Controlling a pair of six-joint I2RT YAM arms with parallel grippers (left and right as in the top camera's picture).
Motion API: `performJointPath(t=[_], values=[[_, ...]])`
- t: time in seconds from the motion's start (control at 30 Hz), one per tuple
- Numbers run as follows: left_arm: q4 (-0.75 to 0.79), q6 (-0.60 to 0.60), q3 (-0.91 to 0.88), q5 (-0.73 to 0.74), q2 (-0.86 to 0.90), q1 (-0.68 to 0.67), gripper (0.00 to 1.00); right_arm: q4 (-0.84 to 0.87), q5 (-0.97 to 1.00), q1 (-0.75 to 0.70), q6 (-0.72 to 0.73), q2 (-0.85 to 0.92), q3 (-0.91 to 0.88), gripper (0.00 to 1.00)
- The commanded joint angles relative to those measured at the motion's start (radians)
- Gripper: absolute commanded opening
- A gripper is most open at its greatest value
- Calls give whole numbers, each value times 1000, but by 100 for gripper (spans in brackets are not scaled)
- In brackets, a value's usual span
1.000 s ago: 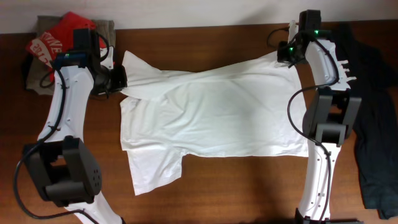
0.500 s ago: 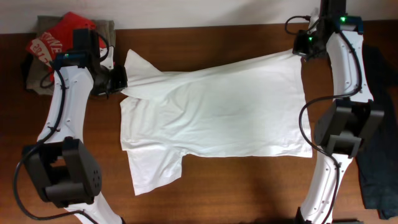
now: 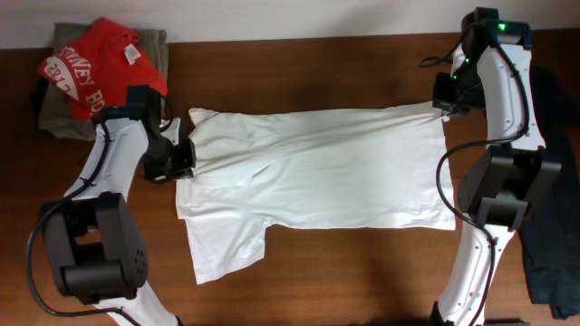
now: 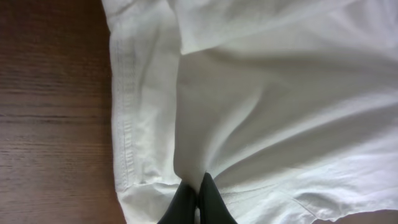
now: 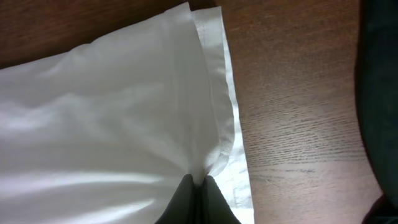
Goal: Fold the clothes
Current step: 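Pull the top edge outward with both grippers to flatten the shirt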
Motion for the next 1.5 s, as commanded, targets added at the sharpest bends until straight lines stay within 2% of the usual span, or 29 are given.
performJointPath(t=[0.0, 0.03, 0.07, 0.1, 0.13, 0.2, 0.23, 0.27, 0.3, 0.33, 0.4, 0.43, 0.53, 0.7, 0.77, 0.8, 0.83, 0.93, 1.03, 1.07, 1.17, 1.37, 1.47], values=[[1, -10, -18, 19, -23, -2, 1, 20, 35, -5, 7, -32, -44, 4], [-8, -9, -21, 19, -23, -2, 1, 39, 35, -5, 7, -32, -66, 4], [-18, -9, -21, 19, -23, -2, 1, 42, 34, -5, 7, -32, -77, 14], [-24, -9, -20, 19, -23, -2, 1, 41, 34, -5, 7, -32, -88, 35], [-29, -10, -20, 19, -23, -2, 2, 40, 34, -5, 7, -32, -89, 38], [-55, -10, 15, 19, -23, -2, 2, 43, 34, -5, 7, -32, -89, 72], [-85, -10, 60, 18, -25, -2, 1, 60, 32, -5, 6, -32, -89, 78], [-113, -10, 130, 18, -25, -4, 9, 77, 21, -4, 6, -32, -89, 83], [-115, -10, 176, 19, -25, -13, 39, 91, -12, -3, -1, -32, -89, 85], [-102, -10, 188, 19, -25, -25, 61, 105, -51, -3, -1, -32, -89, 87], [-77, -10, 185, 15, -24, -67, 79, 151, -136, -3, 0, -32, -89, 98], [-72, -10, 185, 14, -24, -88, 79, 154, -135, -3, 5, -31, -89, 100], [-5, -13, 182, -5, -23, -151, 79, 153, -135, 4, 7, -12, -98, 98], [168, -43, 182, -83, 68, -163, 42, 184, -135, 27, 7, 24, -162, 100], [215, -43, 182, -79, 138, -161, 27, 220, -135, 29, 7, 25, -201, 84], [227, -43, 182, -79, 175, -161, 20, 240, -135, 30, 7, 25, -228, 70], [233, -43, 182, -80, 200, -161, 18, 256, -135, 30, 7, 25, -249, 63], [282, -43, 182, -94, 247, -160, 17, 308, -135, 30, 7, 25, -318, 50], [384, -43, 182, -172, 259, -139, 17, 389, -124, 30, 7, 26, -418, 36], [410, -42, 182, -200, 261, -134, 17, 408, -124, 30, 7, 26, -442, 34], [477, -42, 182, -236, 269, -109, 17, 464, -123, 30, 7, 26, -505, 33], [562, -24, 182, -237, 337, -40, 18, 465, -66, 30, 7, 26, -506, 33], [492, -19, 245, -236, 286, -10, 11, 464, -67, 30, 6, 26, -506, 37]])
